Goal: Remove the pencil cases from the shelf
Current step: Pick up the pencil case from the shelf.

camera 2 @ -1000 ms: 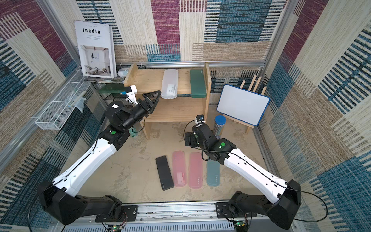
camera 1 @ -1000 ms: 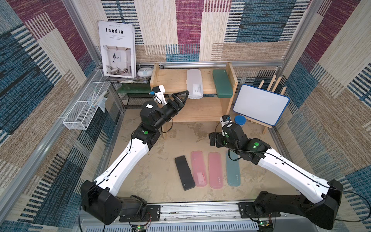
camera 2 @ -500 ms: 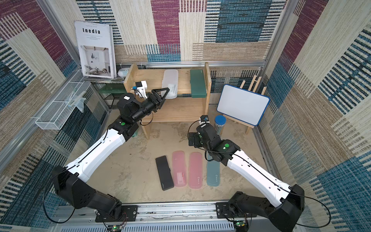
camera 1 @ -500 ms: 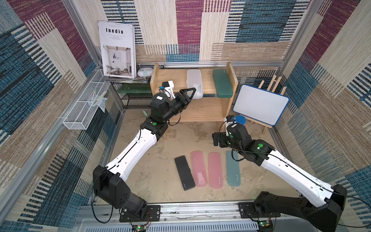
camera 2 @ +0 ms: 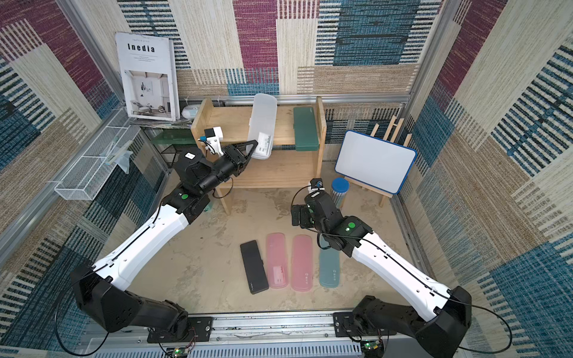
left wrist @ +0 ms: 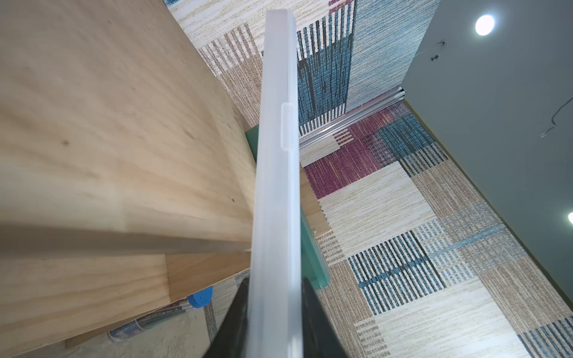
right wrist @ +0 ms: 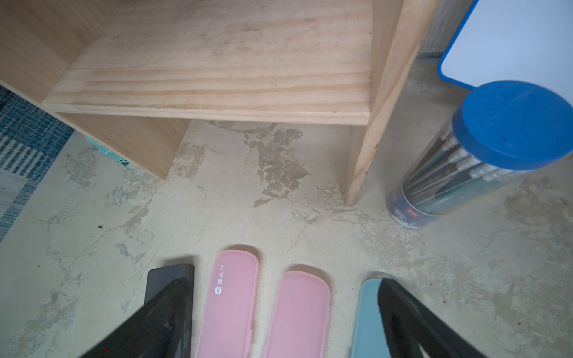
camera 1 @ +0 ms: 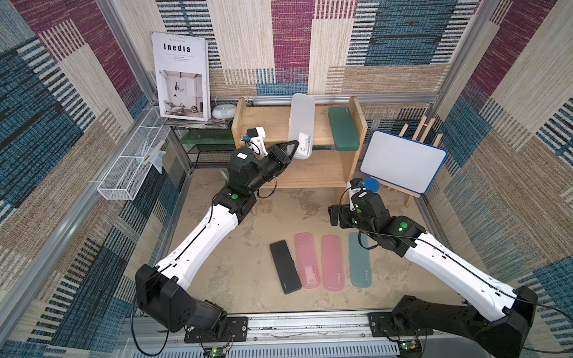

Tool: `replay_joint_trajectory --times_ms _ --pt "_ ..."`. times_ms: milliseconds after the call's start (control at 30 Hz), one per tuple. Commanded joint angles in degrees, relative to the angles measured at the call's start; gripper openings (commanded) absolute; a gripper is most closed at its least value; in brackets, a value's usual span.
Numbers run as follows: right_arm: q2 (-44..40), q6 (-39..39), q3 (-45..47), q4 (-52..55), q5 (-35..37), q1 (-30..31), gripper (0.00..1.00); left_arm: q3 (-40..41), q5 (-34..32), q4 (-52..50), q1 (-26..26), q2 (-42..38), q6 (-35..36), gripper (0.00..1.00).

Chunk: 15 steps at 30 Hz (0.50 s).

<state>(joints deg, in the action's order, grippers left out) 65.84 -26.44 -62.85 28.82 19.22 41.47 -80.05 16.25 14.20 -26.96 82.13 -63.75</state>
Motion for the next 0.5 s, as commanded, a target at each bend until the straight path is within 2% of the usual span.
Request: replay_joint_trajectory --times_ms 0,133,267,467 --pt "-1.3 0.4 -0.2 -2.7 -3.3 0.0 1.00 3.0 -2.5 -0.3 0.1 -3.1 4.7 0.16" --pt "-1.7 -1.9 -4.1 -3.9 -10.1 0.1 1.00 10.4 -7.5 -2.9 -0.6 -10.8 15.5 0.15" --pt "0.3 -4.1 -11.3 -5.0 -16.5 2.4 1.00 22.8 -13.2 -1.4 -2.6 -21.1 27.4 0.15" --pt "7.2 -5.9 -19.8 -10.1 -22.0 6.1 1.00 35.9 -18.4 -1.8 -4.8 -34.5 35.3 0.16"
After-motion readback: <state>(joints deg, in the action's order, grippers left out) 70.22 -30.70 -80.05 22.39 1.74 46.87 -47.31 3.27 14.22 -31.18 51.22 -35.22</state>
